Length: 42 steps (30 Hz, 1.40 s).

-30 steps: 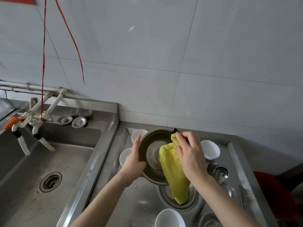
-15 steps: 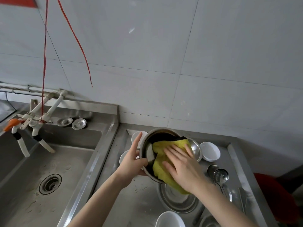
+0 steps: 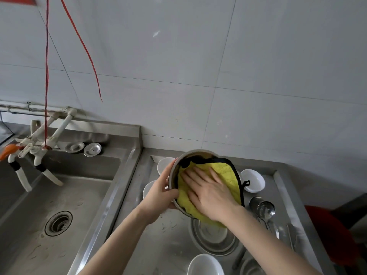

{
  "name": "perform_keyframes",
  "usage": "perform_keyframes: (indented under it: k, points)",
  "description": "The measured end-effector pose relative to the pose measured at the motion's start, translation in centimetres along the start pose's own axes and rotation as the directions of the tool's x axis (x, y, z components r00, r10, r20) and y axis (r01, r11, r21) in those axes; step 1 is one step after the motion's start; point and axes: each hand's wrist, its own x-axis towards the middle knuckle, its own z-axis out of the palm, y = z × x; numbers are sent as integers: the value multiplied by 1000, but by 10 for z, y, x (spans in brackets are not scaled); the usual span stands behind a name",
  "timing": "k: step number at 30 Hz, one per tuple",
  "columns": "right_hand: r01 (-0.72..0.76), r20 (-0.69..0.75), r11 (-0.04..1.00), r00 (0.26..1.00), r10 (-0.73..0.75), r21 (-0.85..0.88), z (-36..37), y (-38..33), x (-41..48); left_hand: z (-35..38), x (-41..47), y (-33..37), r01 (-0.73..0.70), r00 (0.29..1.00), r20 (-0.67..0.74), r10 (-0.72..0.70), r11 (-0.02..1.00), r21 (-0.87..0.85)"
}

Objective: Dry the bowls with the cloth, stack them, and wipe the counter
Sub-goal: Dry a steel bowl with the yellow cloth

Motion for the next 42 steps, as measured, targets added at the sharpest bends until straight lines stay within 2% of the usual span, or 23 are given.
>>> perform_keyframes:
  k: [6,10,13,18,22,25,29,33,36,39,42]
  points:
    - [-161,-5,985,987,161,-58,-5,2,6,-4,-4,-6,-3,994,-110,-4,998,-62]
    - [-138,49,988,989,142,-70,-3,-3,-14,-9,-6,-9,-25,982,-189,5,994,-107]
    - [-85,112,996,990,82,26,-2,-16,-30,-13,-7,-12,-24,981,-193,-2,991,-132]
    - [-99,163,927,986,41,361,-5,-38,-19,-6,-5,-20,-39,985,-169,20,993,-112]
    - [-70,169,897,986,-5,437,-11,-40,-10,-8,0,-17,-59,984,-175,34,988,-141]
    - [-5,133,923,990,-50,386,-12,-41,-17,-9,1,-15,-85,968,-245,46,984,-153]
    - [83,51,978,994,-94,192,-1,-29,-35,-16,0,-18,-71,958,-284,21,983,-167]
    - [92,-7,995,996,-92,26,7,-8,-48,-18,-3,-17,-41,956,-292,-6,988,-152]
    - [37,-44,999,998,-37,-20,4,5,-51,-20,-2,-15,-51,952,-305,5,989,-142]
    - [-90,-66,995,993,93,44,0,17,-52,-20,-3,-14,-42,956,-292,-1,989,-142]
    - [-149,-98,937,977,189,316,3,18,-48,-14,-3,-11,-54,964,-266,18,990,-128]
